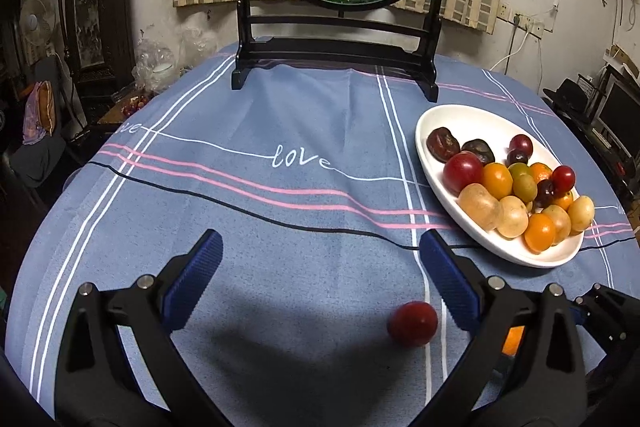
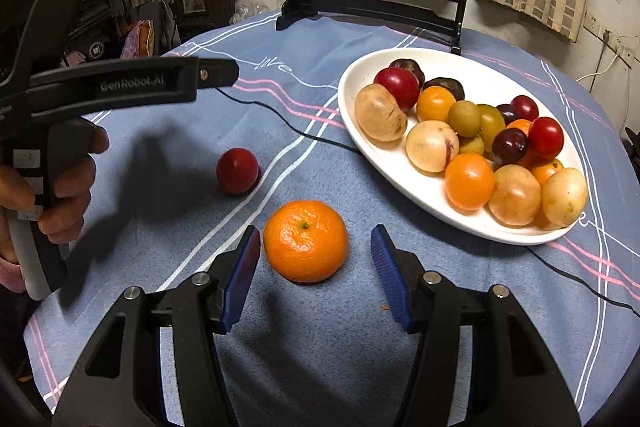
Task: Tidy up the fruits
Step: 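Move the right gripper to the mandarin and close on it, then close the left gripper on the red tomato while the right gripper holds the mandarin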
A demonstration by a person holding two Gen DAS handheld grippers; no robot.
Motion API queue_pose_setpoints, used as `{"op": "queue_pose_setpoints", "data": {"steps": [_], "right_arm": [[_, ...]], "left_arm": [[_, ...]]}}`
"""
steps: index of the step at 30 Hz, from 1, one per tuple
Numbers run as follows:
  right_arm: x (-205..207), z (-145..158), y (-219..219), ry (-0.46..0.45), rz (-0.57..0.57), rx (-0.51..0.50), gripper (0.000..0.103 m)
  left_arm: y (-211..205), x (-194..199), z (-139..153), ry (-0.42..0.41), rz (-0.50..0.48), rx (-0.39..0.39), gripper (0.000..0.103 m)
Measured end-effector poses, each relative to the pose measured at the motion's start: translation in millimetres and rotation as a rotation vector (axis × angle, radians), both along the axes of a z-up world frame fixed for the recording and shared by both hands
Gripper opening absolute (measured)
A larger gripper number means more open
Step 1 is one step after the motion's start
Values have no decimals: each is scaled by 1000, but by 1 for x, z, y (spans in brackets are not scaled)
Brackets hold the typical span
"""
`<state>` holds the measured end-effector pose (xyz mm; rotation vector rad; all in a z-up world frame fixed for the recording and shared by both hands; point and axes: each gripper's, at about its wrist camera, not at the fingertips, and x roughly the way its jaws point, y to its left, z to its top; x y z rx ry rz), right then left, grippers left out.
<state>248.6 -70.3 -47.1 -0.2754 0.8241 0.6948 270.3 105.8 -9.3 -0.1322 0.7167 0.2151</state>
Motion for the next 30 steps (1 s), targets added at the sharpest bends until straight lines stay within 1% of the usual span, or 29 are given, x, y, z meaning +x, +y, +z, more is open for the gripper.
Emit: {"op": "queue_pose_setpoints", "data": {"steps": [3, 15, 23, 26, 28, 30], "right_arm": [[1, -2, 4, 1, -4, -8, 58], [4, -6, 9, -3, -17, -28, 58], [4, -7, 10, 6, 1, -24, 46], [3, -6, 9, 5, 1, -25, 45], [4, -1, 2, 10, -8, 7, 45], [8, 14, -13, -3, -47, 86, 44]], "left_arm": [[0, -2, 2, -10, 6, 8, 100], [1, -2, 2, -5, 14, 14, 100], [1, -2, 2, -7, 10, 15, 100], [0, -1, 1, -2, 4, 11, 100], [-1, -1, 0, 2, -4, 9, 100], [-3, -2, -1, 7, -36, -5, 100]]}}
